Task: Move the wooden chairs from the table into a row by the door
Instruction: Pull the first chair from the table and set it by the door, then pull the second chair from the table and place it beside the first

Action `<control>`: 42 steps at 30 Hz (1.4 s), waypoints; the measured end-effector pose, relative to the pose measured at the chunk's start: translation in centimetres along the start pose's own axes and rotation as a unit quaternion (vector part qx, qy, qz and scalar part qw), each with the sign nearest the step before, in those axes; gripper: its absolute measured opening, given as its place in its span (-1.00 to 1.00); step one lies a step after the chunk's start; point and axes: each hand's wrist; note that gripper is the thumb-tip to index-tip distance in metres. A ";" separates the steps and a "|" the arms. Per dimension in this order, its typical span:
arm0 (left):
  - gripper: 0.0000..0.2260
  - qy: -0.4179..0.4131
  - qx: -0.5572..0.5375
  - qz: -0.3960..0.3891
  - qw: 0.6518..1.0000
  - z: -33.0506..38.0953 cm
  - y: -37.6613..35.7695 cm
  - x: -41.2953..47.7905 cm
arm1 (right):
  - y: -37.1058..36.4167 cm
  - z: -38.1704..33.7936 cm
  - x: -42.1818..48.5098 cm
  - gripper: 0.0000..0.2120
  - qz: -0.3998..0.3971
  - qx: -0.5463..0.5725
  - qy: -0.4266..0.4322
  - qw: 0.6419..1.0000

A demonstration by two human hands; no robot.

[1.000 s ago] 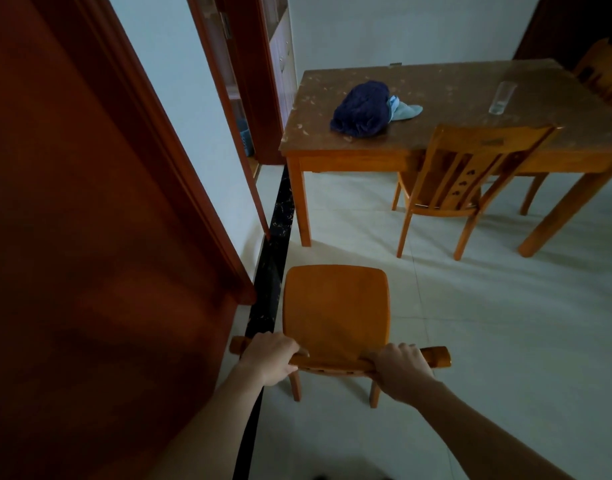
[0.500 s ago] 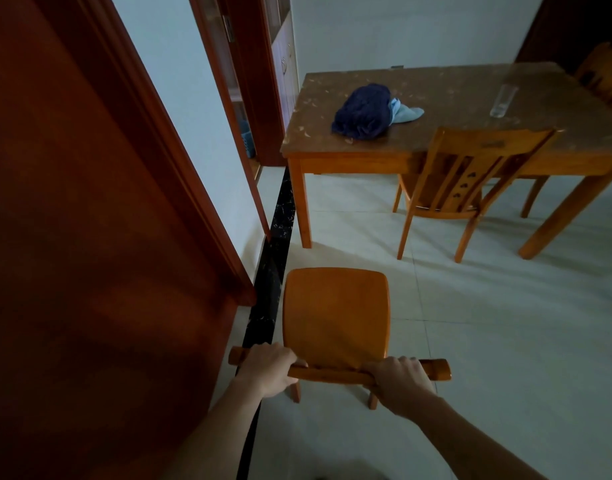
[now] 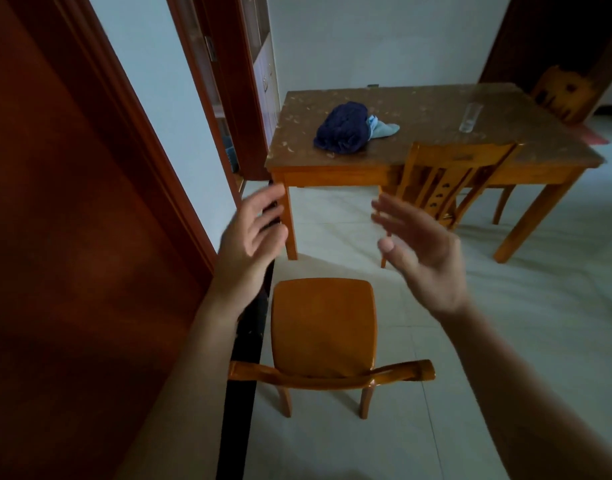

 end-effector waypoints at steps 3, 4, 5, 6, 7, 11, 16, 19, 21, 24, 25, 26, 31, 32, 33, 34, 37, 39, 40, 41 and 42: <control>-0.24 -0.091 -0.028 -0.014 0.995 3.4 -1.2 1.3 | 1.9 -4.0 0.8 -0.38 0.045 0.020 0.088 0.995; -0.23 -0.097 -0.026 -0.029 0.995 4.0 -1.9 1.5 | 2.6 -4.6 0.6 -0.36 0.048 0.020 0.097 0.994; -0.22 -0.102 -0.022 -0.042 0.994 4.5 -2.7 1.8 | 3.2 -5.1 0.3 -0.33 0.048 0.017 0.100 0.994; -0.23 -0.111 -0.019 -0.053 0.992 4.8 -3.5 2.0 | 3.8 -5.2 -0.1 -0.32 0.051 0.008 0.100 0.994; -0.25 -0.123 -0.021 -0.063 0.990 4.9 -4.3 2.2 | 4.4 -5.2 -0.4 -0.31 0.053 0.000 0.102 0.993; -0.27 -0.138 -0.047 -0.105 0.984 5.3 -8.5 3.5 | 8.0 -4.5 -1.5 -0.33 0.081 -0.012 0.112 0.990; -0.27 -0.154 -0.047 -0.137 0.977 6.0 -15.7 5.8 | 14.9 -2.9 -2.7 -0.33 0.121 -0.020 0.108 0.987; -0.33 -0.165 -0.039 -0.138 0.976 6.3 -21.0 7.0 | 20.1 -1.3 -3.3 -0.29 0.131 -0.029 0.101 0.986; -0.36 -0.164 -0.042 -0.139 0.976 6.6 -25.2 7.7 | 24.2 -0.2 -3.7 -0.26 0.134 -0.034 0.095 0.986; -0.35 -0.159 -0.045 -0.135 0.977 7.4 -32.6 9.2 | 31.5 1.8 -3.9 -0.29 0.134 -0.038 0.091 0.986; -0.35 -0.155 -0.049 -0.135 0.977 7.5 -33.8 9.5 | 32.8 2.1 -3.8 -0.30 0.136 -0.036 0.087 0.986; -0.34 -0.153 -0.053 -0.132 0.978 7.8 -35.1 10.0 | 34.2 2.4 -3.7 -0.29 0.138 -0.033 0.090 0.986; -0.23 -0.150 -0.045 -0.111 0.981 8.6 -41.4 13.3 | 41.6 4.8 -1.5 -0.31 0.119 -0.027 0.091 0.988; -0.22 -0.150 -0.040 -0.110 0.982 8.5 -42.0 14.0 | 42.5 5.5 -0.7 -0.32 0.116 -0.026 0.093 0.989; -0.20 -0.149 -0.034 -0.105 0.983 8.3 -42.5 14.9 | 43.2 6.3 0.2 -0.31 0.114 -0.022 0.095 0.989; -0.18 -0.144 -0.030 -0.100 0.984 8.0 -42.8 15.7 | 43.7 7.2 1.2 -0.31 0.111 -0.020 0.095 0.989; -0.19 -0.130 -0.020 -0.085 0.988 6.0 -43.7 18.8 | 44.3 10.6 4.9 -0.26 0.087 -0.023 0.094 0.992; -0.24 -0.124 -0.017 -0.078 0.989 3.8 -44.4 21.2 | 44.8 13.1 7.6 -0.26 0.066 -0.037 0.095 0.993; -0.27 -0.120 -0.016 -0.072 0.990 2.6 -44.7 22.5 | 45.2 14.4 9.0 -0.26 0.057 -0.046 0.097 0.993; -0.29 -0.112 -0.019 -0.066 0.991 1.4 -45.2 24.0 | 45.7 15.5 10.5 -0.25 0.051 -0.055 0.098 0.992; -0.31 -0.102 -0.023 -0.061 0.993 0.2 -45.6 25.7 | 46.3 16.6 12.1 -0.25 0.049 -0.061 0.094 0.992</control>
Point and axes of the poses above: each hand's wrist, its own x-axis towards the middle knuckle, its own y-axis out of the back of the hand, z = x × y, and after that the axes turned 3 degrees about -y, right-handed
